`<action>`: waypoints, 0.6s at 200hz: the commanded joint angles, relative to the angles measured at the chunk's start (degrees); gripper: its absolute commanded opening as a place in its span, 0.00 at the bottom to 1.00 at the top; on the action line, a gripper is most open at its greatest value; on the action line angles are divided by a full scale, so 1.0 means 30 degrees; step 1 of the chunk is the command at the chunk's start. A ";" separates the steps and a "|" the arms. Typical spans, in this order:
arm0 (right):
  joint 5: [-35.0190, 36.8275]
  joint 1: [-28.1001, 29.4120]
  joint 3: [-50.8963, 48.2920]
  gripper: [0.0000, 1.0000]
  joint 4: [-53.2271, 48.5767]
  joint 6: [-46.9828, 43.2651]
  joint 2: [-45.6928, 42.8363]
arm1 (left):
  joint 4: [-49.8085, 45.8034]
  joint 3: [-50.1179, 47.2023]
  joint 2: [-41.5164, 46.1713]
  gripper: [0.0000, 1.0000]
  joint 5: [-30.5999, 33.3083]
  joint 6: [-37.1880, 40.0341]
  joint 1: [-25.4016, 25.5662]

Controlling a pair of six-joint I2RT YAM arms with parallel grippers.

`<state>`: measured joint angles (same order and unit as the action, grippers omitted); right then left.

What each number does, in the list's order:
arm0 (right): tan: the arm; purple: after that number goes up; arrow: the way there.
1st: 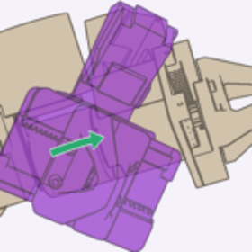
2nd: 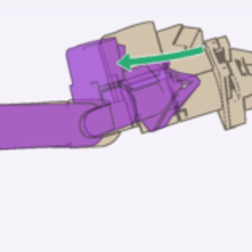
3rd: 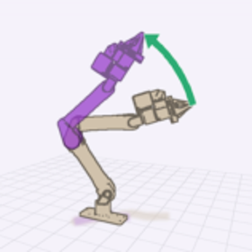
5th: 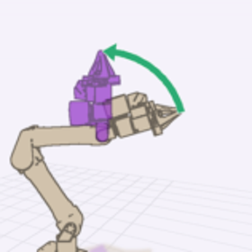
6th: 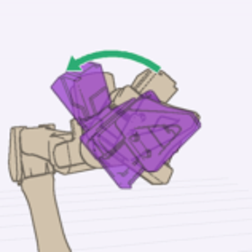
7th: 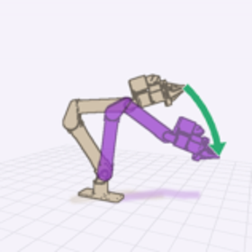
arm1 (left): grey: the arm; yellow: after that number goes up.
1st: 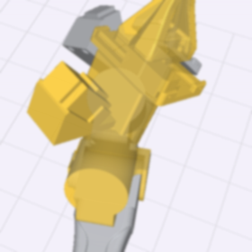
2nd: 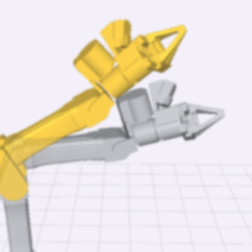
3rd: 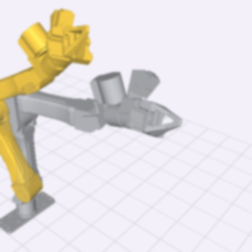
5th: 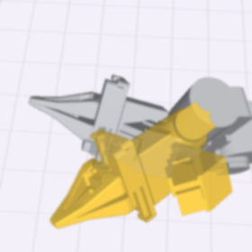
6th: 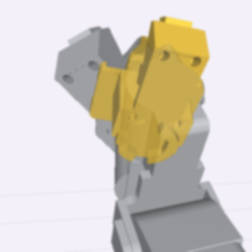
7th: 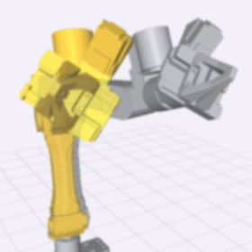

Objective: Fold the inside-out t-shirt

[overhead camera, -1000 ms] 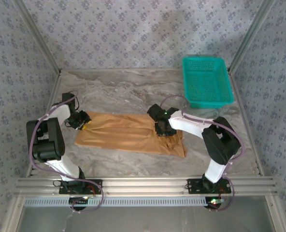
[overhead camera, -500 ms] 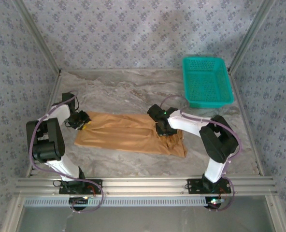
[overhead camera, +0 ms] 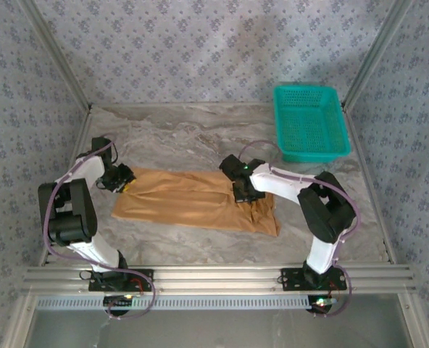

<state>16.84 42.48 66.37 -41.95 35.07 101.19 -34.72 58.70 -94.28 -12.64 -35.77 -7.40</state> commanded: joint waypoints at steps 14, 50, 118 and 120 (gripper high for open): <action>0.0449 0.1553 0.0494 0.00 -0.1959 0.1040 -0.2105 | -0.0501 0.0561 -0.0003 0.27 0.0049 0.0248 -0.0032; 0.0216 0.3595 0.0445 0.00 -0.2371 0.2536 -0.2716 | -0.0515 0.0591 0.0188 0.26 -0.0039 0.0131 -0.0039; -0.0564 0.7168 0.0493 0.20 -0.1437 0.5133 -0.0961 | -0.0876 0.1013 0.0050 0.26 0.0039 0.0233 0.0061; -0.0550 0.7212 0.0494 0.25 -0.1546 0.5187 -0.0891 | -0.0892 0.1041 0.0035 0.26 0.0036 0.0248 0.0063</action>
<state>15.73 62.02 66.89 -45.04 46.17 95.33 -35.38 59.77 -94.28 -12.64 -35.79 -7.40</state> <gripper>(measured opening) 0.123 0.265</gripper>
